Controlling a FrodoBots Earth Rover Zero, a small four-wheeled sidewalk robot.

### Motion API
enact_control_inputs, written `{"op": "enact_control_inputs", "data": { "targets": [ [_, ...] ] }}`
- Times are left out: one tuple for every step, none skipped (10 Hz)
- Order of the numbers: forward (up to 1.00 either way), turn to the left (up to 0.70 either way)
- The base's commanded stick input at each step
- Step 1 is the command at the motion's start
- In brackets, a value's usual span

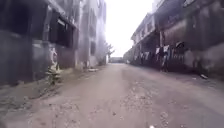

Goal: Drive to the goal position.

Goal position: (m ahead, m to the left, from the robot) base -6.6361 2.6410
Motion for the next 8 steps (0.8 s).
{"op": "enact_control_inputs", "data": {
  "targets": [
    [1.00, 0.00],
    [1.00, 0.00],
    [1.00, 0.00],
    [1.00, 0.00],
    [1.00, 0.00],
    [1.00, 0.00],
    [1.00, 0.00],
    [1.00, 0.00]
  ]
}}
